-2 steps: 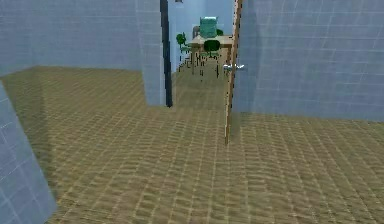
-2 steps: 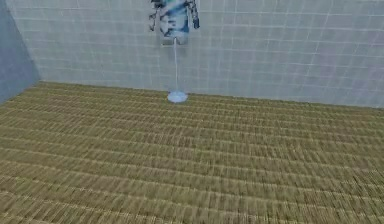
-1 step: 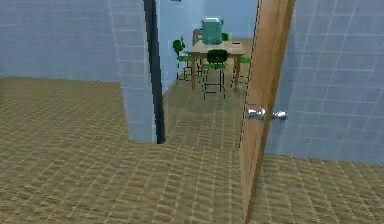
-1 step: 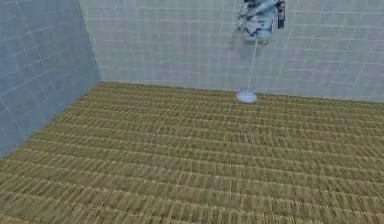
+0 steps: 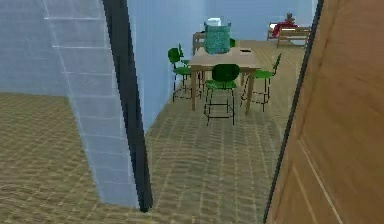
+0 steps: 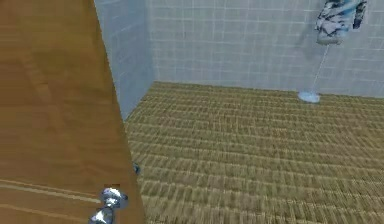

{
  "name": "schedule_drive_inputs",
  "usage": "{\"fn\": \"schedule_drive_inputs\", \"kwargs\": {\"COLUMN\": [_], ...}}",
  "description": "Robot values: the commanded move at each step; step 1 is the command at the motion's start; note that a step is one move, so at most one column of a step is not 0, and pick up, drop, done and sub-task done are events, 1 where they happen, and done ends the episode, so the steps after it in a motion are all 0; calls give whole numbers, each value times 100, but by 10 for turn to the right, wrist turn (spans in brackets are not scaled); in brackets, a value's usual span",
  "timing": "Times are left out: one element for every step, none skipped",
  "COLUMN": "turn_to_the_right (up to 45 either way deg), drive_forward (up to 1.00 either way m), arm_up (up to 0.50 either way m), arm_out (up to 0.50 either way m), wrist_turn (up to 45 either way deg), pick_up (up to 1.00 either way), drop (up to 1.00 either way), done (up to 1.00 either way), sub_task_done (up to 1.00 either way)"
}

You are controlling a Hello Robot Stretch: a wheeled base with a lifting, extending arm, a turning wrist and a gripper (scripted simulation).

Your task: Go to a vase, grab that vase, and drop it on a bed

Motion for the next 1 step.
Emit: {"fn": "schedule_drive_inputs", "kwargs": {"turn_to_the_right": [30], "drive_forward": [0], "arm_up": [0], "arm_out": [0], "wrist_turn": [0], "pick_up": [0], "drop": [0], "done": [0], "sub_task_done": [0]}}
